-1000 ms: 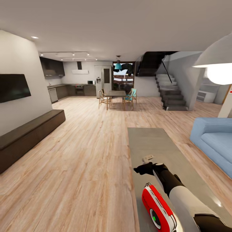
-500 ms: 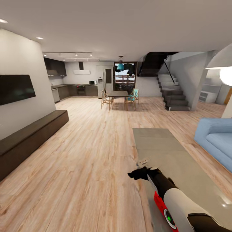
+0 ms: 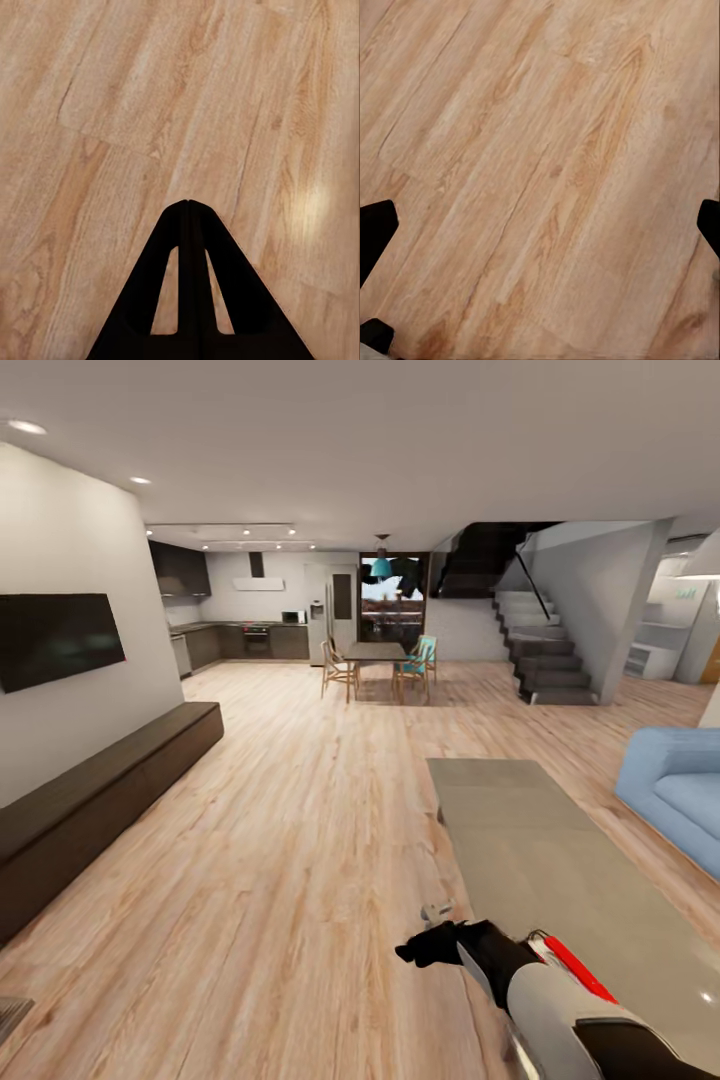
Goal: Turn on the radio receiver that's on the table in the living room.
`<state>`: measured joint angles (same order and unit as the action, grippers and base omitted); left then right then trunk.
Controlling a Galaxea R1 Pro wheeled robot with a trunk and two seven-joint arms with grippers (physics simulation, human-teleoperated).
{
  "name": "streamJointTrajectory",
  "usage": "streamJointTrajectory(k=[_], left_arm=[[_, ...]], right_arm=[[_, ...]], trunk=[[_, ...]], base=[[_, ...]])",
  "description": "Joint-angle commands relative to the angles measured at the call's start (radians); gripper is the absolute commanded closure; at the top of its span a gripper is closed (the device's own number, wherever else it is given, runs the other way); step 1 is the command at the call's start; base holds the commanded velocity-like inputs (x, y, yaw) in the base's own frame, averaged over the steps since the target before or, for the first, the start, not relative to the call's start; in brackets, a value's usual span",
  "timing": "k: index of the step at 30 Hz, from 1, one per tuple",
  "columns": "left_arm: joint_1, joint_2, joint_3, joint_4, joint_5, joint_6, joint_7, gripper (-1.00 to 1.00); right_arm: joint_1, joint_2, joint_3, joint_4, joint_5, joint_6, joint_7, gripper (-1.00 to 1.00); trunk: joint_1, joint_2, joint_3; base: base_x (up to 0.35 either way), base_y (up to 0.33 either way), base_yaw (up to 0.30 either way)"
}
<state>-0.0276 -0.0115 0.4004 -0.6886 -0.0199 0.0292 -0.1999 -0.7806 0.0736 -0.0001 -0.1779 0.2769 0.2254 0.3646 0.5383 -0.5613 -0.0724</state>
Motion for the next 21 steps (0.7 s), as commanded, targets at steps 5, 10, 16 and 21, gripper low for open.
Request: streamJointTrajectory(k=[5, 10, 16, 21], left_arm=[[0.0, -0.001, 0.0, 0.0, 0.0, 0.0, 0.0, 1.0], [0.0, 0.001, 0.0, 0.0, 0.0, 0.0, 0.0, 1.0], [0.0, 0.002, 0.001, 0.0, 0.0, -0.001, 0.0, 1.0], [0.0, 0.02, 0.002, 0.006, -0.009, -0.005, 0.0, 1.0]], right_arm=[[0.0, 0.0, 0.0, 0.134, 0.039, -0.091, -0.002, -1.0], [0.008, -0.004, 0.0, 0.226, 0.067, -0.114, -0.004, -1.0], [0.068, -0.032, 0.0, 0.248, 0.073, -0.17, -0.024, -1.0], [0.174, -0.081, 0.0, 0.25, 0.072, -0.185, -0.134, -1.0]], trunk=[[-0.019, 0.035, 0.016], [-0.038, 0.07, 0.032], [-0.061, 0.112, 0.05], [-0.081, 0.147, 0.066]], base=[[0.0, 0.321, 0.0], [0.0, 0.321, 0.0], [0.0, 0.321, 0.0], [0.0, 0.321, 0.0]])
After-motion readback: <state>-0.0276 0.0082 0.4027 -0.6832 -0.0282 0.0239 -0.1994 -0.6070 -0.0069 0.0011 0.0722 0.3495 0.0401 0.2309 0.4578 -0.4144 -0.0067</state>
